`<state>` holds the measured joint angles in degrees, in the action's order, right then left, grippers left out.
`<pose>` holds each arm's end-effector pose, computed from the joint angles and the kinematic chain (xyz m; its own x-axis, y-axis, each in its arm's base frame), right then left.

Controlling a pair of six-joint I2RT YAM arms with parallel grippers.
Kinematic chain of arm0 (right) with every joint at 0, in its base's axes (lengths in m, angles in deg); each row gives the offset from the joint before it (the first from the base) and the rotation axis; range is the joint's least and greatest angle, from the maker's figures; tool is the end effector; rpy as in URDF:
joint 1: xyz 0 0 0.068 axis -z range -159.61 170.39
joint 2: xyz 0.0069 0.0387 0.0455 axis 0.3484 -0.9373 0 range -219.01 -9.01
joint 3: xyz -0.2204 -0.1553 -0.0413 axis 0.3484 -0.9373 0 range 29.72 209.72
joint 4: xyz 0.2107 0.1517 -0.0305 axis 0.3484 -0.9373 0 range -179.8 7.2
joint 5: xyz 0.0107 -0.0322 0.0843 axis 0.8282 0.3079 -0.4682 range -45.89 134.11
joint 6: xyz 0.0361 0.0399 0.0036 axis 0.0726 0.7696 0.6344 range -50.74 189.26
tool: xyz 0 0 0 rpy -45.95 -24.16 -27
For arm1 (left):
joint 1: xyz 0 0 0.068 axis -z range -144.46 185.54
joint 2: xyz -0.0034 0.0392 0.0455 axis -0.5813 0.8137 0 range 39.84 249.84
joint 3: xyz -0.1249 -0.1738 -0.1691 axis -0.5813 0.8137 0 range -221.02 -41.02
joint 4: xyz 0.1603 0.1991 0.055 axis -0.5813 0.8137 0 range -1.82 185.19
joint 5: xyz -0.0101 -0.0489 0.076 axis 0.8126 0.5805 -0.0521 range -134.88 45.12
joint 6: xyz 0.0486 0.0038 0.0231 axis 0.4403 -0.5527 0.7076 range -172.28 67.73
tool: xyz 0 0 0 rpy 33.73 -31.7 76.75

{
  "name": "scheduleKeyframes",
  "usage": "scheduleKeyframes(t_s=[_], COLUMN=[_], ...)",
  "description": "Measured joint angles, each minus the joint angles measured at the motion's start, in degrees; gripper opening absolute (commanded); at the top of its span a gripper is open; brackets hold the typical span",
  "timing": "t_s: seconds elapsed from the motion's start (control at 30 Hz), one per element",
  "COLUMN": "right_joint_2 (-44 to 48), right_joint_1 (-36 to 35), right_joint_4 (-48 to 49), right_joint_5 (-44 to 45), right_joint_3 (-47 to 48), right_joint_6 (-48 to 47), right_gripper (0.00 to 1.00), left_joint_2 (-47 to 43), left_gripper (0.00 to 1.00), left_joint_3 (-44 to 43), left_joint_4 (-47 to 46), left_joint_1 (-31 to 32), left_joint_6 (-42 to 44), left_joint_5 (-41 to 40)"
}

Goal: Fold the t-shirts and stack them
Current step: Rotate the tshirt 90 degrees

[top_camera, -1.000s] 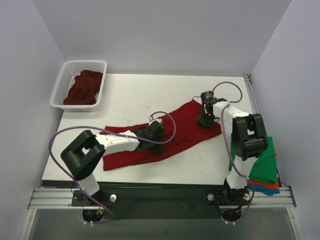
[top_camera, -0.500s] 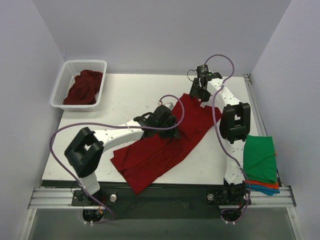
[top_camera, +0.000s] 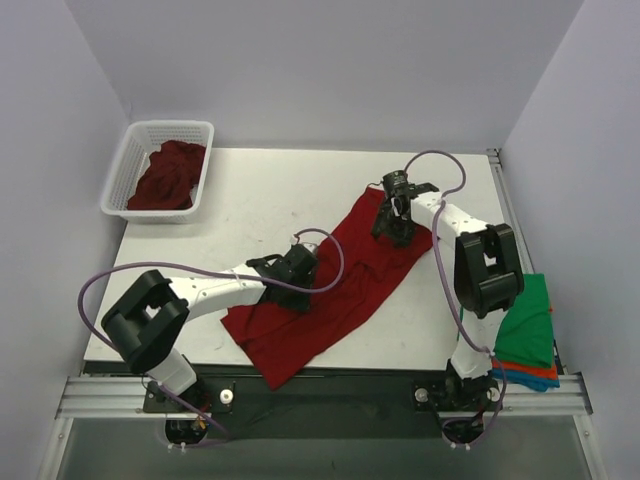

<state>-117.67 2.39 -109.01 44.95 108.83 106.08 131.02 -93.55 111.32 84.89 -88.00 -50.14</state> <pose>0.3889 0.1258 0.2044 -0.8100 0.3669 -0.4574 0.2302 0.9164 0.3275 0.2019 -0.2301 0.1748 -0.8907 0.1448 -0.4310 0.2553 0.9437 -0.2106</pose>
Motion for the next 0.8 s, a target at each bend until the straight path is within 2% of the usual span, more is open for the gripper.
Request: scheduleKeyframes(t_s=[0.17, 0.33, 0.43, 0.57, 0.7, 0.8], right_joint_2=[-4.6, -7.4, -10.6, -19.4, -29.8, -36.2], right_joint_1=[0.0, 0.5, 0.9, 1.2, 1.4, 2.1], right_joint_4=[2.5, 2.6, 0.5, -5.1, -10.1, -11.6], right_joint_5=[-0.3, -0.3, -0.6, -1.8, -3.1, -4.7], right_joint_3=[-0.1, 2.4, 7.3, 21.8, 40.0, 51.3], right_joint_6=[0.3, -1.2, -3.1, -7.0, -11.0, -13.6], right_gripper=[0.50, 0.50, 0.51, 0.51, 0.52, 0.61], left_joint_2=[-0.9, -4.8, -5.9, -3.4, 4.5, 9.5], left_gripper=[0.40, 0.40, 0.41, 0.44, 0.45, 0.45], left_joint_3=[3.6, 9.0, 10.6, 8.6, -1.3, -9.1], left_joint_4=[-1.2, -6.3, -8.2, -9.4, -9.1, -10.1], left_joint_1=[1.7, 4.0, 6.1, 7.6, 7.1, 5.9], left_joint_6=[-2.1, -9.5, -14.0, -17.9, -18.7, -18.7], left_joint_5=[-1.9, -1.5, 0.2, 3.5, 6.3, 8.6])
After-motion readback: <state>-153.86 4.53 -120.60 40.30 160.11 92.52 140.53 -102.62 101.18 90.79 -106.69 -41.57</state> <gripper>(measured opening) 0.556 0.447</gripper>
